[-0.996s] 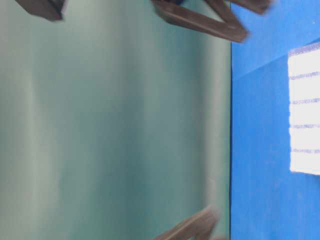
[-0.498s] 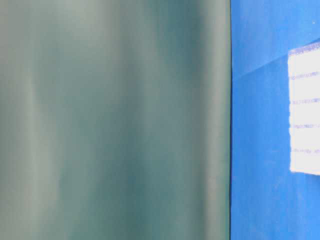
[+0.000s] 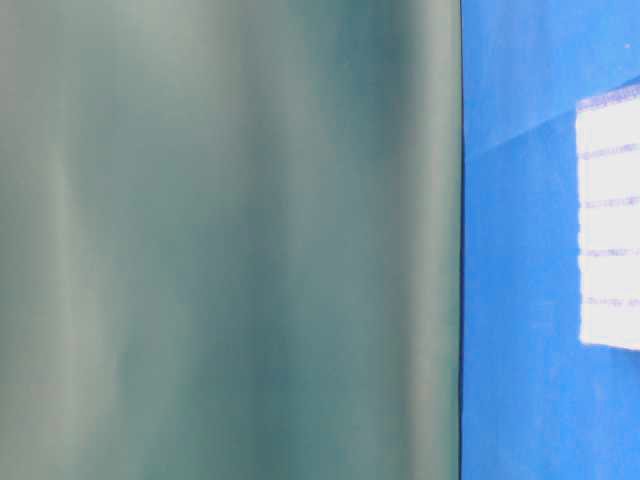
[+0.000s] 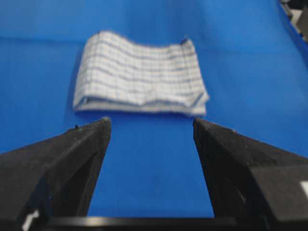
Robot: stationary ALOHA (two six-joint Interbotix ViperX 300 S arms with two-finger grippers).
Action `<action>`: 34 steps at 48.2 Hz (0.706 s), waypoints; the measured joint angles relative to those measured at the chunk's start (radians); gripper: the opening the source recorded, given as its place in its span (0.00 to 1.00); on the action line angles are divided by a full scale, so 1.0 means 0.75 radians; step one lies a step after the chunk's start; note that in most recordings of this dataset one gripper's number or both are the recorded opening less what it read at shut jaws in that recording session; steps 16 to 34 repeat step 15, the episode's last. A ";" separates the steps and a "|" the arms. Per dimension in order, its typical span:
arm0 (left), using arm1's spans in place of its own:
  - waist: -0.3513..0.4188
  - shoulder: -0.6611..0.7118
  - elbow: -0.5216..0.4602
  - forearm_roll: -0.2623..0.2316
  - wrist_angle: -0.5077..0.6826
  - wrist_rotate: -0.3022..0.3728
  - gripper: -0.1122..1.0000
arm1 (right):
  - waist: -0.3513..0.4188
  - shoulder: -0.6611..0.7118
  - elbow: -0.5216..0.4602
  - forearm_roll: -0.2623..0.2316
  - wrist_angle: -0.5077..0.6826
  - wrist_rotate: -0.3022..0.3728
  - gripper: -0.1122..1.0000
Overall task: Fold the blue towel.
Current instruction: 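Release the towel and lift both grippers away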
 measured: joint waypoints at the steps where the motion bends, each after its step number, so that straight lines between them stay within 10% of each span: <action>1: 0.000 -0.006 0.008 0.002 0.000 0.000 0.68 | 0.002 0.000 0.004 0.000 -0.006 0.000 0.87; 34: 0.002 -0.037 0.061 0.002 -0.039 -0.004 0.68 | 0.000 0.080 0.047 0.002 -0.145 0.000 0.87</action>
